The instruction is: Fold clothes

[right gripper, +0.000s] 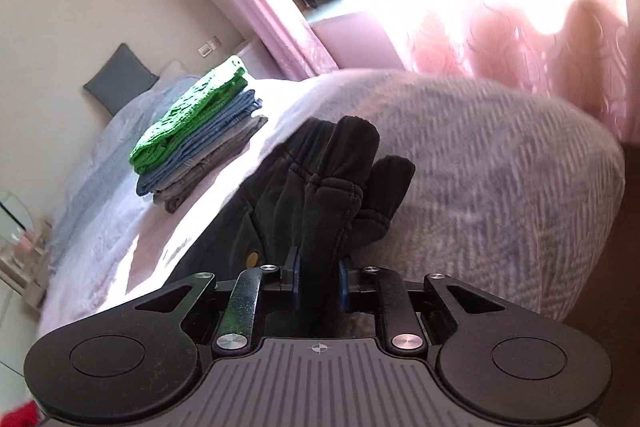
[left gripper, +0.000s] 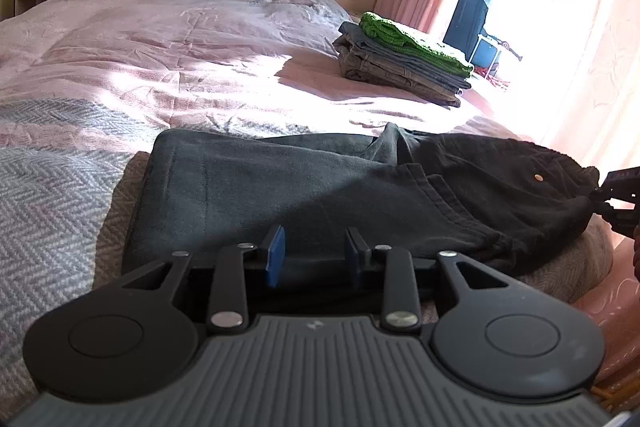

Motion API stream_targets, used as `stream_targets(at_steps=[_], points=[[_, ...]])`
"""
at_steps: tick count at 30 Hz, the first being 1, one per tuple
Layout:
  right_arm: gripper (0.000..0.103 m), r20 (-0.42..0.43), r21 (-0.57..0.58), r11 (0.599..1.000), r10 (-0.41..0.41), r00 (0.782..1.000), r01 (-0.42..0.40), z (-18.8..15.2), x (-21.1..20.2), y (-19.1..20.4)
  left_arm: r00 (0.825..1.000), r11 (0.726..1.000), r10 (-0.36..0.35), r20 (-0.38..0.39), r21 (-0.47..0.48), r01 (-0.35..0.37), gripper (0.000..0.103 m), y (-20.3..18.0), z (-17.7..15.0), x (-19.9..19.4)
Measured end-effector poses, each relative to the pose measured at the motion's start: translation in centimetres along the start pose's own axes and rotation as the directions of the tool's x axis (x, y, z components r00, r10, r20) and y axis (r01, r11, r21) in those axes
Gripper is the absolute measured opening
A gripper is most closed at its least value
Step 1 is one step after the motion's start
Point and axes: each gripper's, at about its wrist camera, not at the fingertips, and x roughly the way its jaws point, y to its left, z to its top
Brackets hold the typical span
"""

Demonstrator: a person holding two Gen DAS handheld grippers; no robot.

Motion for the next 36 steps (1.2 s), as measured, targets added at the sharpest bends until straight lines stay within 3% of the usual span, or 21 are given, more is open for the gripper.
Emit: stream_targets(at_steps=[5,7,9,11,13,17,19,21,23,25,29,31,34,36], points=[[0.014,0.125,-0.281,0.958,-0.016,0.992,0.051,-0.6,-0.5,7.4,0.999,0.995,-0.004,0.051,-0.094,0.008,0.027,2.4,0.3,-2.4],[0.014,0.173,-0.408,0.911,0.025,0.985,0.049,-1.6,-1.1,11.0,0.997,0.99,0.015,0.076,-0.141,-0.004,0.026,3.9,0.4,-3.8],[0.014,0.209,-0.551,0.834,0.097,0.973,0.036,-3.6,-2.1,15.0,0.994,0.98,0.038,0.1,-0.201,-0.017,0.026,5.8,0.5,-5.3],[0.014,0.229,-0.678,0.735,0.175,0.957,0.028,-5.7,-3.1,18.9,0.992,0.965,0.061,0.11,-0.262,-0.03,0.026,7.7,0.3,-6.6],[0.014,0.213,-0.793,0.609,0.277,0.937,0.0,-9.1,-4.1,22.5,0.991,0.947,0.08,0.106,-0.318,-0.043,0.026,9.6,0.0,-7.5],[0.014,0.065,-0.944,0.318,0.444,0.894,-0.089,-17.3,-4.4,27.6,0.993,0.92,0.101,0.063,-0.385,-0.069,0.026,11.6,-1.0,-7.9],[0.015,-0.06,-0.974,0.169,0.462,0.885,-0.154,-22.1,-3.6,28.3,0.994,0.906,0.106,0.04,-0.415,-0.08,0.026,12.4,-1.5,-7.9],[0.015,-0.181,-0.977,0.024,0.43,0.885,-0.211,-27.0,-2.6,28.1,0.995,0.896,0.101,0.025,-0.436,-0.08,0.027,12.7,-2.0,-7.7],[0.015,-0.234,-0.972,-0.074,0.37,0.899,-0.223,-31.0,-1.1,27.0,0.995,0.894,0.096,0.019,-0.442,-0.078,0.027,12.9,-2.2,-7.7],[0.015,-0.177,-0.983,-0.113,0.395,0.901,-0.144,-32.7,-0.6,26.3,0.996,0.895,0.091,0.016,-0.44,-0.075,0.028,13.0,-2.3,-7.7],[0.015,-0.171,-0.985,-0.044,0.441,0.881,-0.169,-30.3,-1.7,27.0,0.996,0.892,0.088,0.016,-0.446,-0.072,0.028,13.1,-2.4,-7.5],[0.015,-0.162,-0.986,-0.035,0.474,0.866,-0.166,-29.8,-3.0,27.1,0.996,0.892,0.089,0.02,-0.447,-0.07,0.028,13.0,-2.5,-7.5],[0.015,-0.208,-0.977,-0.063,0.509,0.835,-0.204,-30.4,-4.2,27.1,0.996,0.891,0.088,0.023,-0.45,-0.068,0.028,13.0,-2.7,-7.6],[0.015,-0.23,-0.973,-0.109,0.501,0.834,-0.203,-31.9,-4.6,27.1,0.996,0.89,0.088,0.022,-0.451,-0.068,0.028,13.0,-2.8,-7.6]])
